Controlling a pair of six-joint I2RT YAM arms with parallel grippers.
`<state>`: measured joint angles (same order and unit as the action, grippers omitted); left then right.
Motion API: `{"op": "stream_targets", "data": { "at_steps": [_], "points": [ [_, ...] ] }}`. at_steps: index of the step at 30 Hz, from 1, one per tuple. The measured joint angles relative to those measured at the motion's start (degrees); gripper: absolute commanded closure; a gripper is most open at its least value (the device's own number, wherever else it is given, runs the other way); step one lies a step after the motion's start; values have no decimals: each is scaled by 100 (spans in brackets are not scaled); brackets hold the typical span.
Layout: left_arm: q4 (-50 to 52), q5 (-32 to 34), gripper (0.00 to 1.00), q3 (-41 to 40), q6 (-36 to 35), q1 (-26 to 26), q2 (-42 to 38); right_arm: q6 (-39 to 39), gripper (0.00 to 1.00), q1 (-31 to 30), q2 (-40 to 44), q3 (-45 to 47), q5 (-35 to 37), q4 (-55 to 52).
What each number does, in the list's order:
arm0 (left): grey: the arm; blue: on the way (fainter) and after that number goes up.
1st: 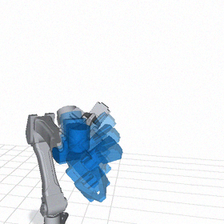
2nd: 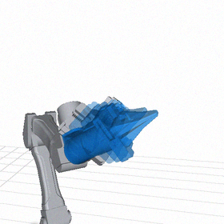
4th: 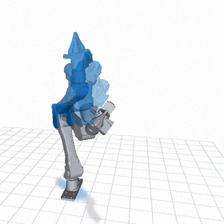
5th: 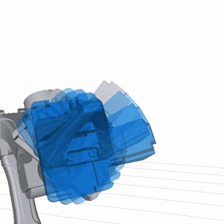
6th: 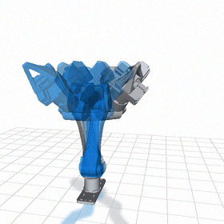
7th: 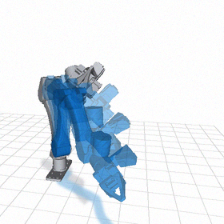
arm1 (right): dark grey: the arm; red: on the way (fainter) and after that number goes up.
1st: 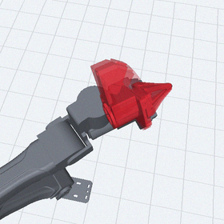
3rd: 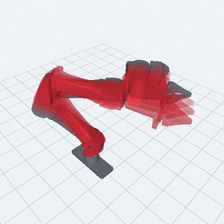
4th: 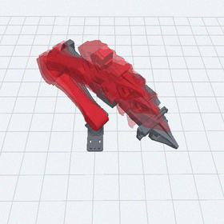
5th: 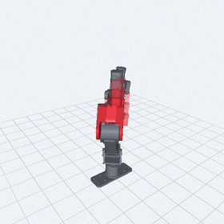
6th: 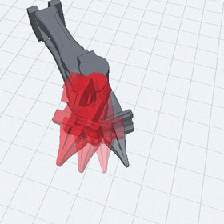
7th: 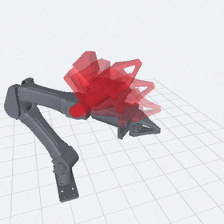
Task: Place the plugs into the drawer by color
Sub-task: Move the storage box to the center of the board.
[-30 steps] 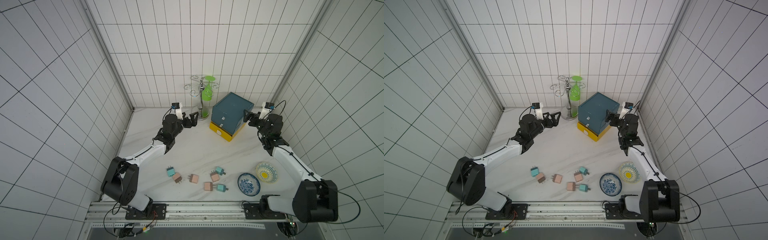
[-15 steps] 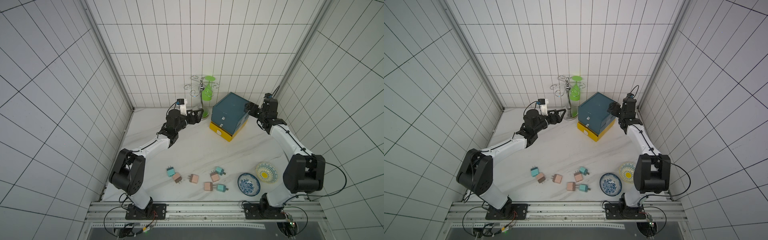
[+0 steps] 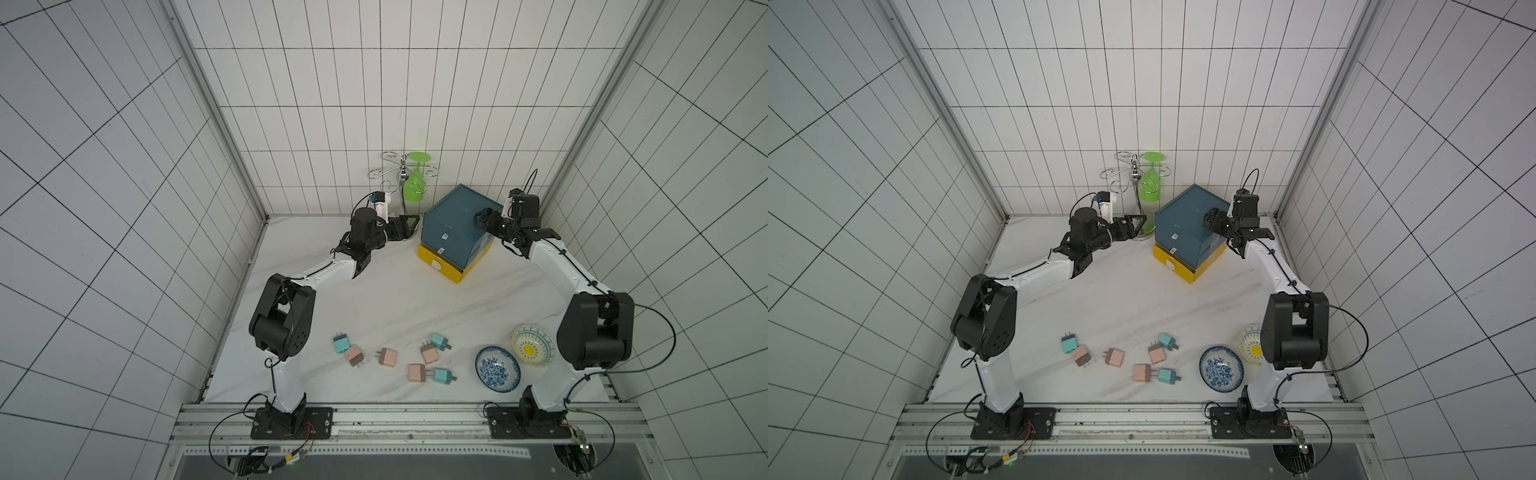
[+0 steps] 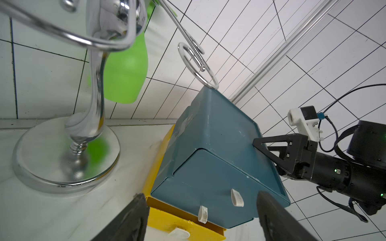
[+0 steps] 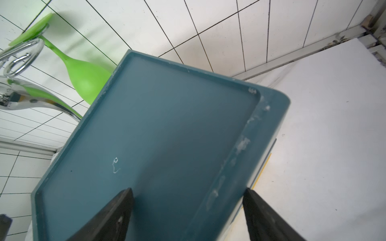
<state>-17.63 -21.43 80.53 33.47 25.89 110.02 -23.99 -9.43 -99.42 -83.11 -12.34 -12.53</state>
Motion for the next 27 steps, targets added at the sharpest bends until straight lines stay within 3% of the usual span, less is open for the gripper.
{"op": "stream_targets", "data": {
  "at_steps": [5, 10, 12, 20, 27],
  "points": [
    [151, -157, 18, 813, 68, 2, 608, 380, 16, -122, 70, 46, -291, -101],
    [271, -404, 34, 1139, 236, 50, 944, 756, 15, -428, 258, 181, -426, -297],
    [382, -420, 45, 1121, 247, 118, 922, 798, 15, -555, 481, 476, -538, -247],
    [804, 584, 49, -551, 144, 544, -577, 767, 14, -1036, 1613, 1445, -382, -452],
    [1016, 1241, 47, -1762, 232, 608, -1786, 629, 14, -1561, 1410, 1233, -341, -610]
  ]
}}
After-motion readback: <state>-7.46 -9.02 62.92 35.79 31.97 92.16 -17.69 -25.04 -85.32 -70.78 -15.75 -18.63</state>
